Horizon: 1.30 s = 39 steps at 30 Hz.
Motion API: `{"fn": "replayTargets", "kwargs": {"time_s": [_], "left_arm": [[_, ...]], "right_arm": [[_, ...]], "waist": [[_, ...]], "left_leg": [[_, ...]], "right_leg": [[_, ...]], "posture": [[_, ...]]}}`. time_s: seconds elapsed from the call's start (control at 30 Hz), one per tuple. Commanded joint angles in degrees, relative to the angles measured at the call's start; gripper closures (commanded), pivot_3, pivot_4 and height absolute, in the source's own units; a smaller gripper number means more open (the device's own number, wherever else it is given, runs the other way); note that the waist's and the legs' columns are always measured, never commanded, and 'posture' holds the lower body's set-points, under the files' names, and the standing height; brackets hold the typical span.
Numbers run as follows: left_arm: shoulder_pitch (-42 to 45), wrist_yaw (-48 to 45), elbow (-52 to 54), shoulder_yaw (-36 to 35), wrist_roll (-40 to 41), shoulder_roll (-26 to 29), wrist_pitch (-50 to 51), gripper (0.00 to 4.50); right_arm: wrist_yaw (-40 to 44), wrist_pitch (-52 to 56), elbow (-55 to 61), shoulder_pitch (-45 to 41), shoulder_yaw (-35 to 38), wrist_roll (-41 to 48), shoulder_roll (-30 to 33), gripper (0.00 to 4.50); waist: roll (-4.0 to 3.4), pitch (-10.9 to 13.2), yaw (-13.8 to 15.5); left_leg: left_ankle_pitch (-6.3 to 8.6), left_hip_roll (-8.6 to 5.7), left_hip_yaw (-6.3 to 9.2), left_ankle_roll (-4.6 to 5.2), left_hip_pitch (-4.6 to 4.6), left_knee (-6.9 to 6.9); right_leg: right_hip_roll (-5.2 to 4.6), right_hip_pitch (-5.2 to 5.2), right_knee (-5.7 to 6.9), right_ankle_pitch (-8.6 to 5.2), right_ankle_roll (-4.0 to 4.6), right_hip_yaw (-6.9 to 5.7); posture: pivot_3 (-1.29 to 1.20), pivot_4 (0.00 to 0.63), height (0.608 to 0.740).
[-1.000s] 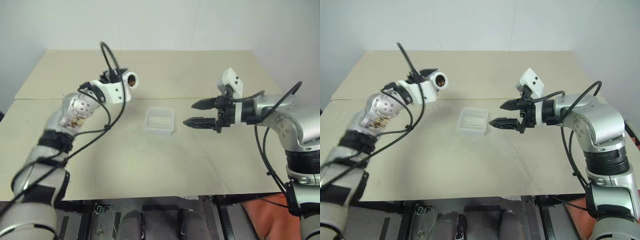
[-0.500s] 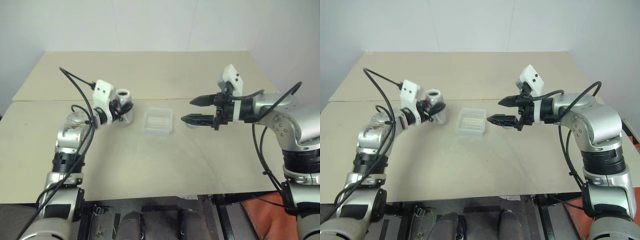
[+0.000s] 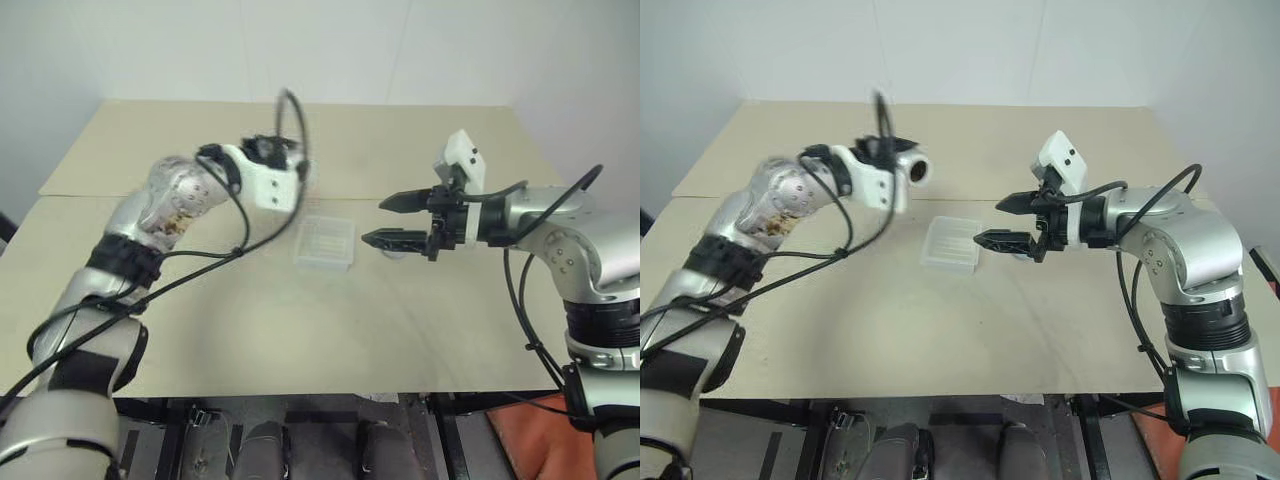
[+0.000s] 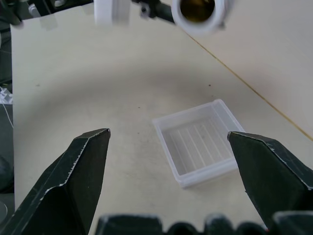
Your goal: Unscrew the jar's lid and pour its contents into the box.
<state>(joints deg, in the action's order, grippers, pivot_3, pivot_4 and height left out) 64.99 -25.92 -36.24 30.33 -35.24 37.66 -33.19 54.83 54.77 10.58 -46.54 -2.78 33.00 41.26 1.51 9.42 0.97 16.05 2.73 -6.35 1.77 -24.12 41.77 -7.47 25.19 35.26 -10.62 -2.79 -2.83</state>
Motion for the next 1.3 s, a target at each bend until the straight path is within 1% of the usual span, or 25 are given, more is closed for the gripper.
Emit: {"fn": "replayTargets", "kwargs": {"time_s": [0.03, 0.07, 0.13, 0.23, 0.33, 0.4, 0.5, 0.7, 0.87, 0.93, 0.97, 1.03, 1.1, 1.13, 1.23, 1.3], "left_arm": [[4.34, 12.28, -1.23, 9.31, -19.25, 0.64, -4.19, 2.54], [5.63, 15.22, -1.65, 11.91, -24.10, 0.70, -4.36, 2.54], [8.06, 26.18, -2.43, 16.66, -34.34, -1.37, 1.44, 2.54], [10.68, 33.82, -4.75, 19.80, -40.73, -4.59, 5.15, 2.54], [13.27, 39.85, -9.64, 22.93, -45.49, -7.20, 7.45, 2.54], [13.94, 41.89, -10.10, 23.70, -46.44, -7.18, 6.94, 2.54], [13.52, 42.50, -11.17, 24.05, -46.42, -6.93, 6.31, 2.54], [13.36, 43.04, -11.30, 23.72, -45.65, -5.40, 5.46, 2.54], [11.41, 38.06, -12.34, 18.69, -36.66, -4.37, 0.99, 2.54], [9.78, 33.12, -13.64, 13.79, -28.83, -4.52, -0.31, 2.54], [9.74, 29.54, -15.93, 8.48, -22.10, -4.89, 1.57, 2.54], [9.49, 24.26, -18.39, 1.28, -12.76, -4.37, 2.86, 2.54], [7.26, 19.14, -17.72, -3.39, -5.68, -2.91, 1.70, 2.54], [5.23, 14.48, -16.52, -6.41, -0.46, -3.04, 2.39, 2.54], [0.72, 3.16, -11.83, -12.94, 10.44, -3.95, 8.12, 2.54], [-1.71, -4.46, -6.90, -17.47, 17.51, -4.84, 17.81, 2.54]], "right_arm": [[-0.56, 0.83, 2.10, -1.24, 2.72, 2.36, -0.04, 0.04], [-0.81, 1.40, 2.14, -1.47, 3.14, 2.98, -0.23, 0.04], [-1.41, 2.20, 2.06, -1.86, 3.83, 4.06, -0.41, 0.04], [-2.28, 2.73, 1.88, -2.21, 4.27, 4.76, -0.64, 0.04], [-3.28, 2.77, 1.88, -2.23, 4.27, 5.07, -1.03, 0.04], [-3.73, 2.85, 2.51, -1.98, 4.15, 5.46, -1.25, 0.04], [-4.52, 2.68, 2.49, -2.08, 4.32, 5.67, -1.58, 0.04], [-4.98, 2.52, 2.93, -1.66, 4.03, 5.73, -1.33, 0.04], [-4.79, 2.42, 2.90, -1.77, 3.47, 5.34, -1.10, 0.04], [-4.78, 2.46, 2.97, -1.77, 3.55, 5.35, -0.98, 0.04], [-4.64, 2.37, 2.77, -1.86, 3.65, 5.33, -0.88, 0.04], [-4.16, 1.52, 2.36, -1.86, 3.68, 4.93, -0.54, 0.04], [-3.75, -0.16, 1.83, -1.99, 3.26, 3.72, -0.23, 0.04], [-3.59, -0.56, 1.39, -2.32, 3.13, 3.34, -0.14, 0.04], [-3.08, -0.90, 0.62, -2.91, 3.07, 3.06, 0.15, 0.04], [-2.76, -1.10, 0.16, -3.13, 3.04, 2.90, 0.42, 0.04]], "waist": [[0.01, 0.01, -0.22], [0.01, 0.01, -0.28], [0.02, 0.01, -0.21], [0.02, 0.01, 0.05], [0.02, 0.01, 0.17], [0.02, 0.01, -0.02], [0.02, 0.01, -0.45], [0.02, 0.01, -0.32], [0.02, 0.01, -0.13], [0.02, 0.01, -0.24], [0.02, 0.01, -0.28], [0.03, 0.02, -0.34], [0.03, 0.02, -0.64], [0.00, 0.00, -0.92], [-0.01, 0.00, -1.14], [0.00, 0.00, -0.99]], "left_leg": [[0.00, 0.00, 0.00, 0.00, -0.01, 0.00], [0.00, 0.01, 0.01, 0.00, -0.05, -0.01], [0.00, 0.00, 0.01, 0.00, -0.09, -0.01], [0.02, 0.00, 0.02, 0.03, -0.14, 0.00], [0.05, 0.02, 0.02, 0.10, -0.13, 0.01], [0.06, 0.03, 0.01, 0.11, -0.13, 0.01], [0.05, 0.05, -0.02, 0.08, -0.18, 0.01], [0.04, 0.07, -0.03, 0.07, -0.18, 0.01], [0.04, 0.07, -0.03, 0.08, -0.21, 0.02], [0.04, 0.08, -0.03, 0.08, -0.20, 0.03], [0.04, 0.08, -0.03, 0.07, -0.20, 0.03], [0.03, 0.10, -0.04, 0.06, -0.21, 0.06], [0.02, 0.10, -0.05, 0.05, -0.22, 0.06], [0.02, 0.10, -0.05, 0.05, -0.23, 0.06], [0.02, 0.10, -0.08, 0.05, -0.15, 0.03], [0.01, 0.10, -0.08, 0.03, -0.16, 0.08]], "right_leg": [[0.00, 0.03, 0.02, 0.00, -0.01, 0.00], [0.00, 0.09, 0.04, 0.00, -0.01, 0.00], [0.00, 0.13, 0.05, 0.01, -0.02, 0.00], [0.00, 0.13, 0.03, 0.02, -0.06, 0.00], [0.00, 0.12, 0.01, 0.01, -0.07, -0.01], [0.00, 0.13, 0.01, 0.01, -0.07, -0.01], [0.00, 0.29, 0.09, 0.01, -0.07, 0.03], [0.00, 0.32, 0.15, 0.01, -0.07, 0.03], [-0.01, 0.32, 0.13, 0.01, -0.07, 0.03], [-0.01, 0.33, 0.13, 0.01, -0.07, 0.03], [-0.01, 0.33, 0.15, 0.01, -0.07, 0.03], [-0.01, 0.36, 0.19, 0.01, -0.07, 0.02], [-0.01, 0.39, 0.20, 0.01, -0.08, 0.04], [-0.01, 0.42, 0.19, 0.01, -0.08, 0.05], [-0.01, 0.38, 0.21, -0.01, -0.12, 0.09], [-0.01, 0.36, 0.29, -0.01, -0.12, 0.08]], "posture": [[0.00, 0.150, 0.740], [0.00, 0.150, 0.740], [0.00, 0.150, 0.740], [0.00, 0.150, 0.740], [0.00, 0.150, 0.740], [0.00, 0.150, 0.740], [0.00, 0.150, 0.740], [0.00, 0.150, 0.740], [0.00, 0.150, 0.740], [0.00, 0.150, 0.740], [0.00, 0.150, 0.740], [0.00, 0.150, 0.740], [0.00, 0.150, 0.740], [0.00, 0.150, 0.740], [0.00, 0.150, 0.740], [0.00, 0.150, 0.740]]}}
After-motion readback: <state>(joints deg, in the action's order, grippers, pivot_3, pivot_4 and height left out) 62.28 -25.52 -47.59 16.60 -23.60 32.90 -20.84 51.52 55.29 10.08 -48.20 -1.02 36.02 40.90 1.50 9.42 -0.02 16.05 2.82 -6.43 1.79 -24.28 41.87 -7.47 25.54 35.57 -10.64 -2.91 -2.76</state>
